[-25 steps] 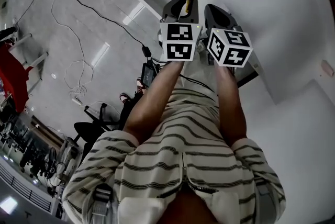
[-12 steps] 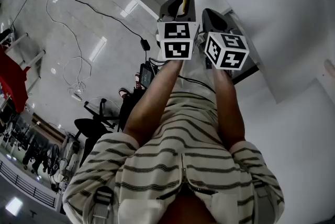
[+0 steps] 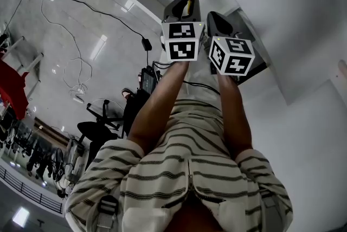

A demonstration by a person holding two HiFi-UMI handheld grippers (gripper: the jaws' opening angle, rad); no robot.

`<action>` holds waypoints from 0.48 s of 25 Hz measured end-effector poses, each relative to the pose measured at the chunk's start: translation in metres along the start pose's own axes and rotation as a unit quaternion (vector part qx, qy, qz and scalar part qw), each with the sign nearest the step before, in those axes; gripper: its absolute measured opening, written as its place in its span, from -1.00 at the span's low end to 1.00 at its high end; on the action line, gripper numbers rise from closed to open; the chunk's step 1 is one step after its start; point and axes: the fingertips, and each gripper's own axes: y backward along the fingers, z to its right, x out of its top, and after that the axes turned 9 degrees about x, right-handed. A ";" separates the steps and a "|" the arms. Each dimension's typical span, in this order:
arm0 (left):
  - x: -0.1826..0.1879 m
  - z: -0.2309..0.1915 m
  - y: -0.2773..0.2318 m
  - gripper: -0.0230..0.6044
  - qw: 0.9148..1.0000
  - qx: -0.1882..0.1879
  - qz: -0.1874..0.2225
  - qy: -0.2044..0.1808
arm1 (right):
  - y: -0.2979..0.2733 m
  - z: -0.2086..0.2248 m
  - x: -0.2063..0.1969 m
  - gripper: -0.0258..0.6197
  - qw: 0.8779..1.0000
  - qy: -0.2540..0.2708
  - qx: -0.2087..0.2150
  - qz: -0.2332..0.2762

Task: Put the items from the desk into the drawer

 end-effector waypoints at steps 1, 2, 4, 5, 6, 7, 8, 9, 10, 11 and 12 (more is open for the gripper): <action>-0.003 0.000 -0.003 -0.72 1.000 -0.001 -0.006 0.001 | -0.001 0.001 -0.003 -0.89 1.000 -0.001 0.000 -0.003; -0.006 0.000 -0.007 -0.72 1.000 0.000 -0.011 0.001 | -0.003 0.002 -0.007 -0.89 1.000 -0.002 0.000 -0.006; -0.011 0.000 -0.014 -0.72 1.000 0.001 -0.020 0.004 | -0.006 0.005 -0.012 -0.89 1.000 -0.004 -0.001 -0.011; -0.013 0.001 -0.017 -0.72 1.000 0.002 -0.024 0.008 | -0.007 0.007 -0.013 -0.89 1.000 -0.005 -0.001 -0.014; -0.014 0.001 -0.020 -0.72 1.000 0.002 -0.028 0.012 | -0.008 0.009 -0.014 -0.89 1.000 -0.006 -0.003 -0.016; -0.015 0.001 -0.023 -0.72 0.999 0.002 -0.033 0.019 | -0.008 0.010 -0.015 -0.89 1.000 -0.007 -0.004 -0.019; -0.018 0.001 -0.026 -0.72 0.999 0.001 -0.039 0.027 | -0.009 0.012 -0.017 -0.89 1.000 -0.008 -0.005 -0.021; -0.022 0.000 -0.029 -0.72 0.998 -0.001 -0.045 0.038 | -0.010 0.013 -0.019 -0.89 1.000 -0.009 -0.006 -0.023; -0.027 0.001 -0.033 -0.72 0.998 -0.002 -0.049 0.050 | -0.010 0.015 -0.022 -0.88 1.000 -0.009 -0.007 -0.025; -0.030 0.001 -0.036 -0.72 0.997 -0.004 -0.052 0.064 | -0.011 0.017 -0.026 -0.88 1.000 -0.011 -0.007 -0.026; -0.034 0.002 -0.039 -0.72 0.995 -0.005 -0.055 0.079 | -0.011 0.018 -0.029 -0.88 1.000 -0.013 -0.007 -0.028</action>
